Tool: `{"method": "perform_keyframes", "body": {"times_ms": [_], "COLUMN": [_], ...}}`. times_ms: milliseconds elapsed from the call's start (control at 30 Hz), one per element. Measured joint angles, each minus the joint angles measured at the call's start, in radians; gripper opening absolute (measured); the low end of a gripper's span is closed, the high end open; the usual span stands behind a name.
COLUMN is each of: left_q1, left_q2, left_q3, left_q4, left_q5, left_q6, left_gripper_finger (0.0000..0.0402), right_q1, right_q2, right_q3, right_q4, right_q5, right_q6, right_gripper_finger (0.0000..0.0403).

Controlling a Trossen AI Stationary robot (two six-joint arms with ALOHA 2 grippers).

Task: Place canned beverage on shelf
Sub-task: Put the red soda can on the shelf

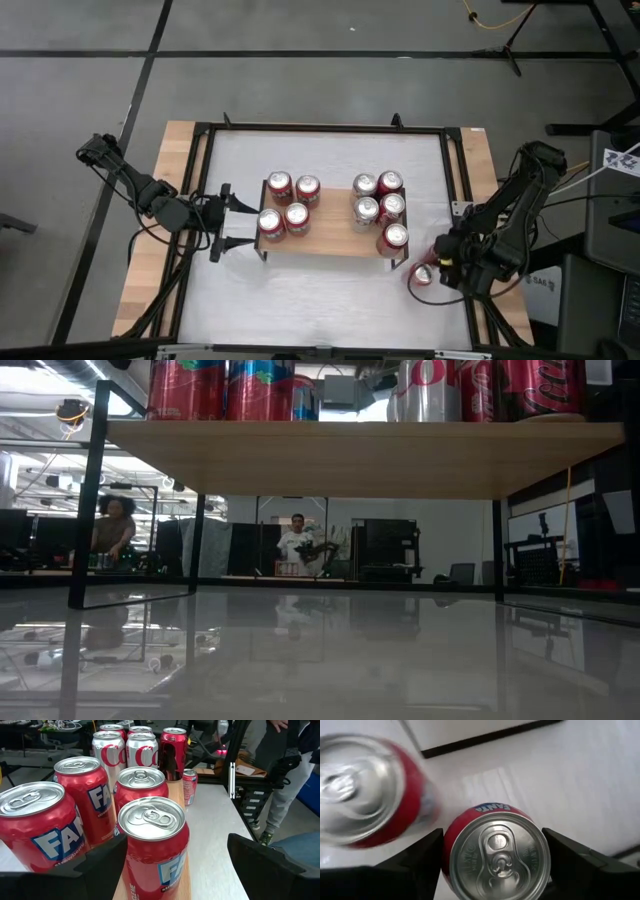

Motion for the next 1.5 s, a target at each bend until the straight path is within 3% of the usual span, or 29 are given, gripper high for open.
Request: {"method": "perform_keyframes", "body": {"times_ms": [533,1500], "left_q1": [0.0,0.0], "left_q2": [0.0,0.0], "left_q3": [0.0,0.0], "left_q4": [0.0,0.0], "left_q5": [0.0,0.0], "left_q6": [0.0,0.001], "left_gripper_finger": [0.0336,0.0336], "right_q1": [0.0,0.0], "right_q2": [0.002,0.001], "right_q3": [-0.005,-0.003], "right_q4": [-0.162,-0.164], "right_q5": [0.019,0.042], "right_q6": [0.473,0.471], "right_gripper_finger": [0.0291,0.0297]}}
